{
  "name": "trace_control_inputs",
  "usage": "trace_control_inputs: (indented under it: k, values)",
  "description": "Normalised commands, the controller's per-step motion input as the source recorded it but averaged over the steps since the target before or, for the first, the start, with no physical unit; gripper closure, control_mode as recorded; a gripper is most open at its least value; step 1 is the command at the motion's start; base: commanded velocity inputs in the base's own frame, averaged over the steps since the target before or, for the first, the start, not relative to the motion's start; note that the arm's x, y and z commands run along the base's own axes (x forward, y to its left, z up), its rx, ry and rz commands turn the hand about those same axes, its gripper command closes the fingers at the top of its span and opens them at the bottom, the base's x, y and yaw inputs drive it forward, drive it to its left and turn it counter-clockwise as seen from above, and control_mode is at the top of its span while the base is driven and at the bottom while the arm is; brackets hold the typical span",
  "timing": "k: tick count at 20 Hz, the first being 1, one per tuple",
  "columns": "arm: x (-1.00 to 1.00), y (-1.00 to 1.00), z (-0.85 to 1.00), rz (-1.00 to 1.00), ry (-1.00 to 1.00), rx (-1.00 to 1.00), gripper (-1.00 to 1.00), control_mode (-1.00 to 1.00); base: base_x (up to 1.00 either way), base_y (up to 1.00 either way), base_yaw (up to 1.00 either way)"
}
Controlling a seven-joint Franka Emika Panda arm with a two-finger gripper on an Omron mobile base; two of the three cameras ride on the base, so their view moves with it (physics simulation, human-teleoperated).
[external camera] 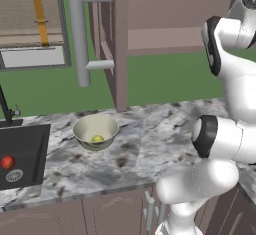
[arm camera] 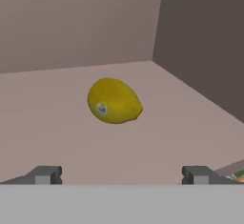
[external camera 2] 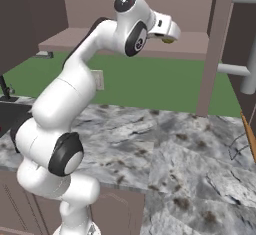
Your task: Pick the lemons from the cabinet and place them in one bowl. Pick the onion from the sink and place it in the other bowl.
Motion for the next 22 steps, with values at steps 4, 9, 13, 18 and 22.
trace_control_inputs:
  k: [4,9,13,18,22]
  values:
    - [0.44,-0.03,-0.29,-0.02,-0.02,0.00,-1.00,-1.00,0.00,0.00,0.00]
    - [0.40,-0.21,-0.16,0.00,-0.02,0.00,-1.00,-1.00,0.00,0.00,0.00]
    - [0.40,-0.32,0.00,0.00,0.00,0.00,-1.00,-1.00,0.00,0.00,0.00]
    - [0.41,-0.14,-0.01,0.01,0.00,0.00,-1.00,-1.00,0.00,0.00,0.00]
    - [0.52,-0.05,0.00,0.02,0.00,0.00,-1.00,-1.00,0.00,0.00,0.00]
